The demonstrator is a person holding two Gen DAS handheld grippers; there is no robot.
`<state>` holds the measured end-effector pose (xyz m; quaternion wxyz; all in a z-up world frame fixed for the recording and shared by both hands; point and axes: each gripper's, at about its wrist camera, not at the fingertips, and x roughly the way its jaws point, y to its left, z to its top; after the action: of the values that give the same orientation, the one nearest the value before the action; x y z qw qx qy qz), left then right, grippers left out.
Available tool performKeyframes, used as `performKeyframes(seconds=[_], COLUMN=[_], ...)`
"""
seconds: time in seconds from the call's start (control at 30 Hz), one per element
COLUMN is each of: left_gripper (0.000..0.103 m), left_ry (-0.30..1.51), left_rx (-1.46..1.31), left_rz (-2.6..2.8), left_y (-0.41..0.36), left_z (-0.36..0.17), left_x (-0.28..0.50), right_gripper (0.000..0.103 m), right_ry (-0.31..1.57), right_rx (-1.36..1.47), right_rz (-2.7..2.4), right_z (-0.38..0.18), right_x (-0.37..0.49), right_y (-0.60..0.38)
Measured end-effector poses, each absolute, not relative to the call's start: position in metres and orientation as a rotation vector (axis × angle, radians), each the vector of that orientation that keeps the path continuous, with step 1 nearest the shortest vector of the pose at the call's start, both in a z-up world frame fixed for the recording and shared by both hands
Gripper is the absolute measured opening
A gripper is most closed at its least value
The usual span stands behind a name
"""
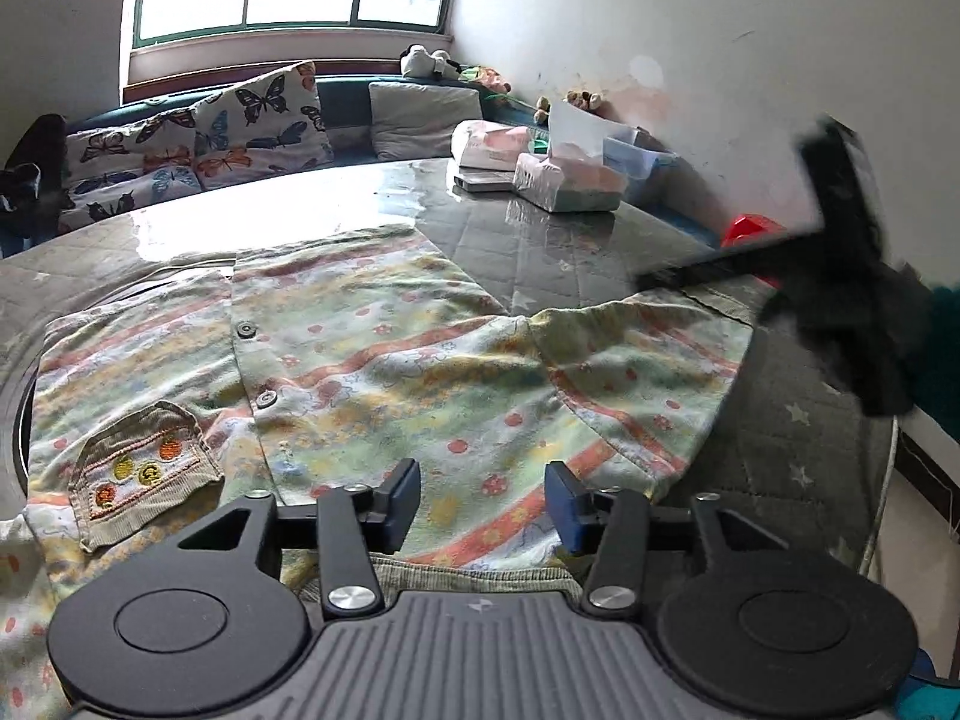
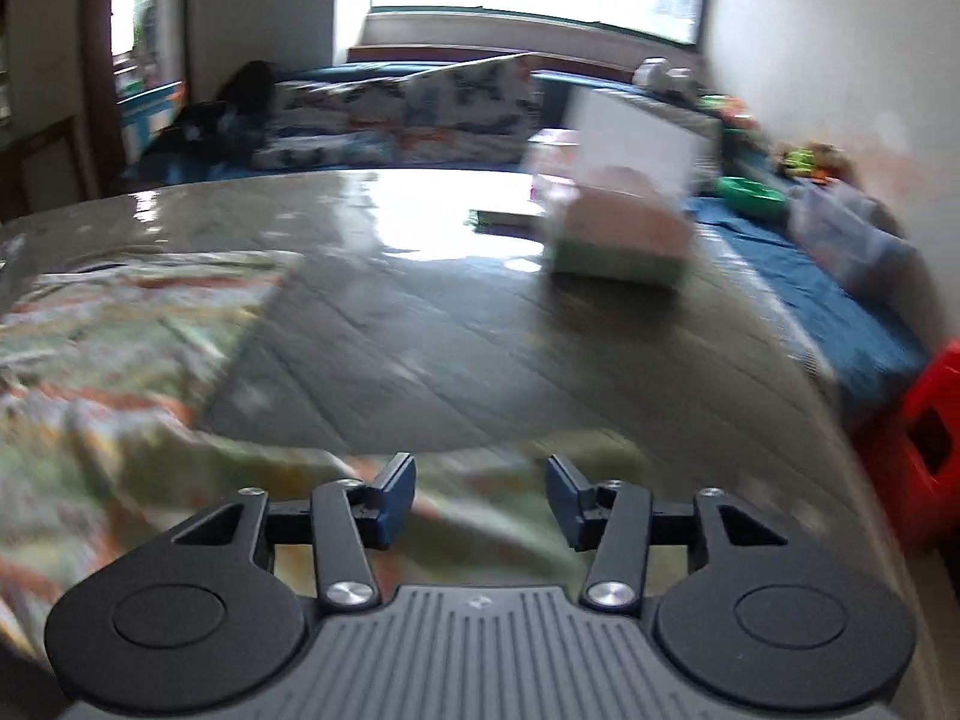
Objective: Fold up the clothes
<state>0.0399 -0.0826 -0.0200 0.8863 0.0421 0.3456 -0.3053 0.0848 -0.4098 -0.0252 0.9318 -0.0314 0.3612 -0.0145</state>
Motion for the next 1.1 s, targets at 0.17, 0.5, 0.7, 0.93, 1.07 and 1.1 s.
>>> performKeyframes(seconds=[0.17,0.5,0.7,0.93,1.07,1.1], left_gripper=[0.051,0.054,0.055,0.055,0.057,0.057], left_ry=[0.729,0.748,0.761,0.772,0.769,0.767], left_rx=[0.092,0.095,0.098,0.117,0.129,0.131], left_rz=[-0.620,-0.564,-0.552,-0.560,-0.573,-0.577], left_y=[-0.092,-0.102,-0.112,-0.127,-0.135,-0.136], left_z=[-0.020,-0.020,-0.022,-0.029,-0.032,-0.033], left_x=[0.042,0.046,0.050,0.052,0.050,0.050], right_gripper=[0.053,0.054,0.023,0.012,0.011,0.011], right_ry=[0.734,0.685,0.669,0.596,0.532,0.515], right_rx=[-0.017,0.035,0.113,0.233,0.254,0.247], right_rz=[-0.135,-0.171,-0.133,-0.085,-0.030,-0.018], right_z=[-0.038,-0.049,-0.048,-0.027,0.002,0.011], right_x=[0.055,0.040,0.034,0.023,0.017,0.016], right_y=[-0.447,-0.462,-0.462,-0.465,-0.458,-0.455])
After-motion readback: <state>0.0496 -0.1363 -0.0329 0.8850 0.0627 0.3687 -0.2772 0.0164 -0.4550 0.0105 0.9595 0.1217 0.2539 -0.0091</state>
